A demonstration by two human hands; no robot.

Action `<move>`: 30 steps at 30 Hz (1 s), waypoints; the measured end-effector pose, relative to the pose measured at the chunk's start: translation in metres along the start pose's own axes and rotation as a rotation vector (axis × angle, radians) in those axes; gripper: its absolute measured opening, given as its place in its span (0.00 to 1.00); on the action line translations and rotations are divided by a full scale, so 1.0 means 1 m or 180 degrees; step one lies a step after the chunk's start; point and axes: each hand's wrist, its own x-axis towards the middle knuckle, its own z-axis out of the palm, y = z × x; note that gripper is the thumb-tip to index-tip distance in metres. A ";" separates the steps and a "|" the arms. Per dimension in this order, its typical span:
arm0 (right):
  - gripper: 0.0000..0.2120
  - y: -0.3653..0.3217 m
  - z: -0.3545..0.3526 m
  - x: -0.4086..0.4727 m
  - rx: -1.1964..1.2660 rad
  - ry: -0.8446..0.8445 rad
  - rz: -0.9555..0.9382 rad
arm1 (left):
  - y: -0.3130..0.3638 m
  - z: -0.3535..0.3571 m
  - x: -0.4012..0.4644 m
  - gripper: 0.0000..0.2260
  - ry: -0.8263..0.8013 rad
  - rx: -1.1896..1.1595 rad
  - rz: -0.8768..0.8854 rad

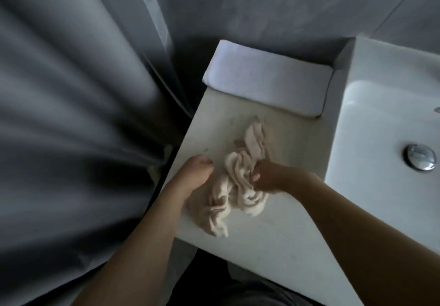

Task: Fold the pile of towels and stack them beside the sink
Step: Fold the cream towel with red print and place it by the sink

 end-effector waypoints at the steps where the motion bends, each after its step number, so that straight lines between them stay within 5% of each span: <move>1: 0.14 0.003 -0.009 0.007 0.0497 0.0322 0.0266 | 0.006 -0.006 0.014 0.06 0.0199 0.0021 0.0151; 5: 0.17 0.021 -0.042 0.033 0.2007 0.2256 0.1310 | 0.045 -0.013 0.064 0.09 0.0059 0.0001 0.0417; 10: 0.33 0.033 -0.036 0.062 0.2523 0.1506 0.1982 | 0.076 0.016 0.089 0.16 -0.0547 0.0413 0.0648; 14: 0.06 0.038 -0.009 0.071 0.3223 0.1380 0.1959 | 0.066 0.015 0.090 0.10 -0.0309 0.0892 0.0838; 20: 0.07 0.036 -0.018 0.058 0.3116 0.2080 0.1721 | 0.050 -0.025 0.066 0.08 0.0024 -0.0065 0.0966; 23: 0.10 0.027 -0.038 0.054 0.3743 0.2107 0.1221 | 0.052 -0.032 0.054 0.01 0.0148 -0.0369 0.1404; 27: 0.20 0.020 -0.062 0.057 0.3863 0.2070 0.1091 | 0.044 -0.020 0.048 0.19 -0.0231 0.0704 0.2400; 30: 0.26 0.018 -0.057 0.060 0.3357 0.1553 0.1155 | 0.025 -0.013 0.045 0.25 -0.0382 0.1720 0.2485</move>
